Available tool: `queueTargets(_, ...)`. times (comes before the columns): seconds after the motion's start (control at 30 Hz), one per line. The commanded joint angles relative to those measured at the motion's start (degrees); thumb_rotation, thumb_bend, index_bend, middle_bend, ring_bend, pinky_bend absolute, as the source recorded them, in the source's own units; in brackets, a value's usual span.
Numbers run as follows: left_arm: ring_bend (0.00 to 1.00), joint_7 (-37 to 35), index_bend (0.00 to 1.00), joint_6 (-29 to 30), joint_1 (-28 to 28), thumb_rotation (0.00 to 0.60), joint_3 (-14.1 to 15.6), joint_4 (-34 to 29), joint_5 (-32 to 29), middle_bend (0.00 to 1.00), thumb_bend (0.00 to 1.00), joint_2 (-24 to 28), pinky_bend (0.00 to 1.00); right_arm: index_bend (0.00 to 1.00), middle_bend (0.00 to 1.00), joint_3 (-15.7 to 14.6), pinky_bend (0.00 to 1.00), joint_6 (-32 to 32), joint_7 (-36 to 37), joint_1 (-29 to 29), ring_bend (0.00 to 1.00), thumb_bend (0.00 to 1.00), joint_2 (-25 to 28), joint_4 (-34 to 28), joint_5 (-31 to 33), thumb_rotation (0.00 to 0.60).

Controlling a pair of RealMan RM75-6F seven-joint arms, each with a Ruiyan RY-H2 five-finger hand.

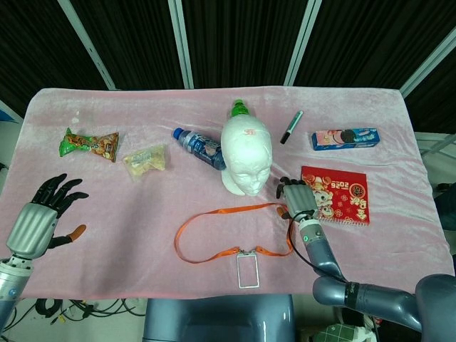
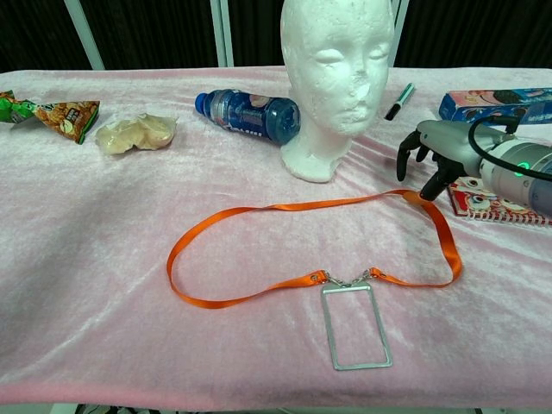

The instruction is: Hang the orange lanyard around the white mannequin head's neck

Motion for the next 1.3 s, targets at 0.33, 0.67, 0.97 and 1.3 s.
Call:
queueTargets(0.33,0.00,0.6,0.29,-1.0,-0.1,0.600,0.0,0.1,-0.4,0.13,0.22,-0.4,0.09,0.53,0.20,0.7,0.21,-2.5,3.3,-1.0,0.23,0.28,-1.1,2.9,-0.3,0.600)
queueTargets(0.67,0.00,0.3,0.29,-1.9,-0.2,0.600,-0.3,0.9,-1.4,0.13,0.22,-0.9,0.09,0.58,0.20,0.6,0.21,-3.9,4.1,-1.1,0.23,0.30,-2.1,4.9,-0.9,0.600)
queueTargets(0.97,0.00,0.6,0.29,-3.3,-0.9,0.600,-0.7,1.1,-2.0,0.13,0.22,-1.0,0.09,0.65,0.21,1.0,0.21,-3.9,4.8,-1.4,0.23,0.37,-2.8,5.9,-1.7,0.600)
queueTargets(1.3,0.00,2.4,0.29,-8.9,-3.3,0.600,-0.9,0.6,-4.0,0.14,0.25,-2.2,0.09,0.67,0.21,1.3,0.21,-3.7,5.3,-1.9,0.23,0.44,-1.6,4.8,-2.7,0.600)
